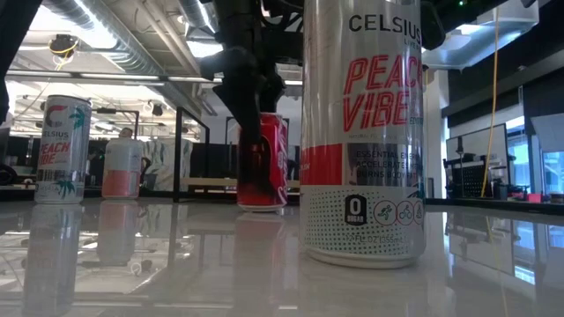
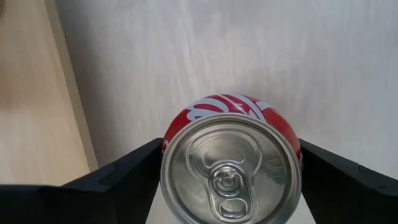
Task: Place canned beverage on shelf
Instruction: Put the red soda can on the shelf
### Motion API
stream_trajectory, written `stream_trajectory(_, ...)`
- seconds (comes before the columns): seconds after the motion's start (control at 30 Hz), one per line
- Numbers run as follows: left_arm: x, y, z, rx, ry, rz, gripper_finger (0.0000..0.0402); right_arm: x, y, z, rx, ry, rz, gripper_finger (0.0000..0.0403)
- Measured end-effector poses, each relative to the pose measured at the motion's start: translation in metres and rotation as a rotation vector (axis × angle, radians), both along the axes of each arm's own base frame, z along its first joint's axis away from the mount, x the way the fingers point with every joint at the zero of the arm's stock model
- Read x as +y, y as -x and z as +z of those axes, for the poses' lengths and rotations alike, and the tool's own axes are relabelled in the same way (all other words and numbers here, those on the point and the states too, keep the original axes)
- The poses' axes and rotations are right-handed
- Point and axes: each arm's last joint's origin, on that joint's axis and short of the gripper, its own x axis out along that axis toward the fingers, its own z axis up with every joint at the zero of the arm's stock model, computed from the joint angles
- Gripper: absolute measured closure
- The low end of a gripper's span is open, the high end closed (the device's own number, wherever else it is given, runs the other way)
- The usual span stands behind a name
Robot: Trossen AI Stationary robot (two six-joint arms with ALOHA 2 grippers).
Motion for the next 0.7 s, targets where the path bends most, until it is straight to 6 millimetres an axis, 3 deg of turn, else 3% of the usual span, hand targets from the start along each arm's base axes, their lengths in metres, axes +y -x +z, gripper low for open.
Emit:
stream_trajectory(0.33,-0.003,0.0,0.003,-0.018,-0.042,0.034,0.0035,0.0,0.0,0.0,0.0,0.0,0.0,0.0065)
stream_trajectory(0.7,-0.012,-0.001,0.015,-0.023,-0.034,0.027,0.0033,0.0,0.0,0.0,0.002,0.0,0.0,0.0065)
